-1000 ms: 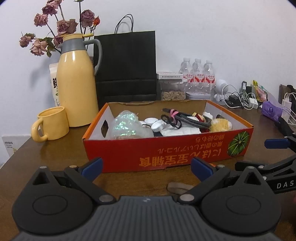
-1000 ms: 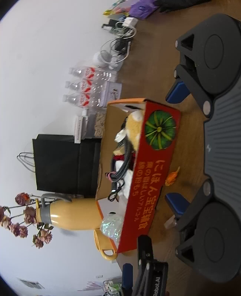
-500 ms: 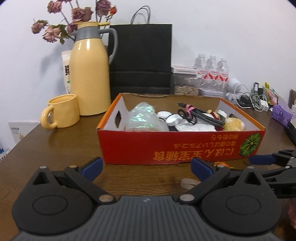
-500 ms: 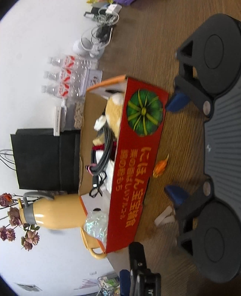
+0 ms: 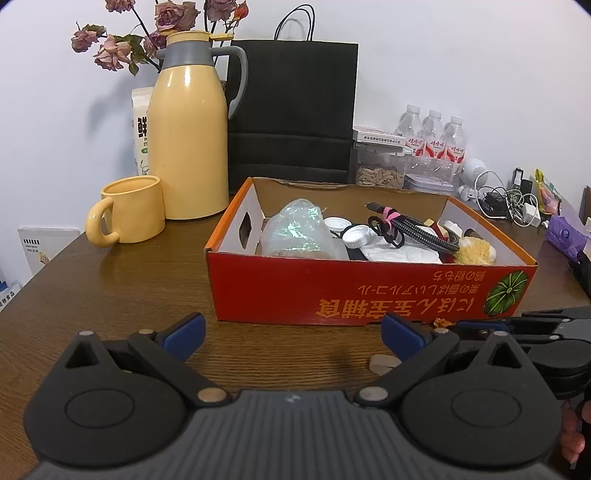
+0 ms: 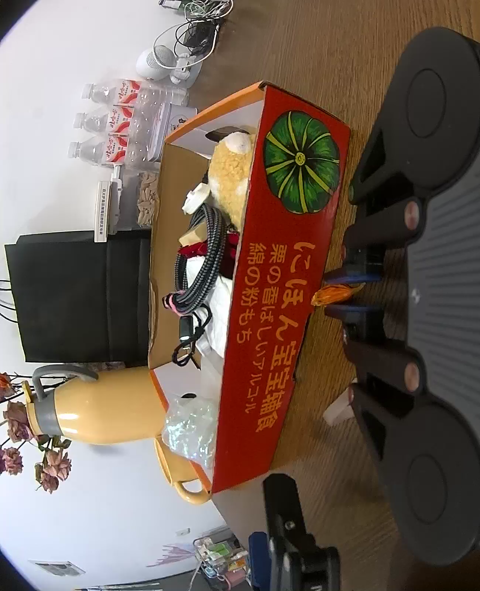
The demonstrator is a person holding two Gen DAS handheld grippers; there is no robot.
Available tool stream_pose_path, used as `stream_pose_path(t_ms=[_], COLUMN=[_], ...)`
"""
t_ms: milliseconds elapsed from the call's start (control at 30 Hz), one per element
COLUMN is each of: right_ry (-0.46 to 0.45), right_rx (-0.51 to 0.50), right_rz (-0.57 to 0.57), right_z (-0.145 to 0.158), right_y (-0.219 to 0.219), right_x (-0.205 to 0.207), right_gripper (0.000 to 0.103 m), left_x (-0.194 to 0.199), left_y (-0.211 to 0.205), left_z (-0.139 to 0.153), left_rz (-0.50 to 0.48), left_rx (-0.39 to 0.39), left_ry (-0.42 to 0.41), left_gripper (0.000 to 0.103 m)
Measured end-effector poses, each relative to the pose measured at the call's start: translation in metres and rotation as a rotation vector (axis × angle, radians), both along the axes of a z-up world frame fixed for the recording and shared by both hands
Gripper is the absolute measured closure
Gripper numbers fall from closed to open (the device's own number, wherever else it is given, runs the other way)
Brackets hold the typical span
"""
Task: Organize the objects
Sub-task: 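Grasp the small orange toy with the right tool, then grasp the clear rubber band with the left tool while the right tool holds the orange toy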
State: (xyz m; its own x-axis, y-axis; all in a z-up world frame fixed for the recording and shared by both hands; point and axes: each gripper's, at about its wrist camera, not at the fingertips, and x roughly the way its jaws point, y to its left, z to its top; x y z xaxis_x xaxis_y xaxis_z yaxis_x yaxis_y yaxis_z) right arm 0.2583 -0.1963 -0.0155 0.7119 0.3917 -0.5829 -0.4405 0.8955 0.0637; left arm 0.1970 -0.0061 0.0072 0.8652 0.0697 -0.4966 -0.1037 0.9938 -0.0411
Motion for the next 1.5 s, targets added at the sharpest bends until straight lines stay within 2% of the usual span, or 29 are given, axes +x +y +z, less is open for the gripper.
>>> stream_pose_path(t_ms=[633, 1167, 1500], right_ry=[-0.18, -0.226, -0.24], right_rx=[0.042, 0.098, 0.112], right_rz=[-0.032, -0.095, -0.077], right_z=[0.018, 0.027, 0.03], right_y=[-0.015, -0.058, -0.058], right_x=[-0.03, -0.038, -0.042], right_gripper=[0.093, 0.093, 0.093], left_x=[0.009, -0.001, -0.001], left_y=[-0.007, -0.033, -0.05], left_z=[-0.014, -0.026, -0.029], left_rz=[-0.022, -0.079, -0.101], left_rx=[0.029, 0.062, 0.049], left_ry=[0.05, 0.084, 0.097], left_gripper=[0.0, 0.0, 0.0])
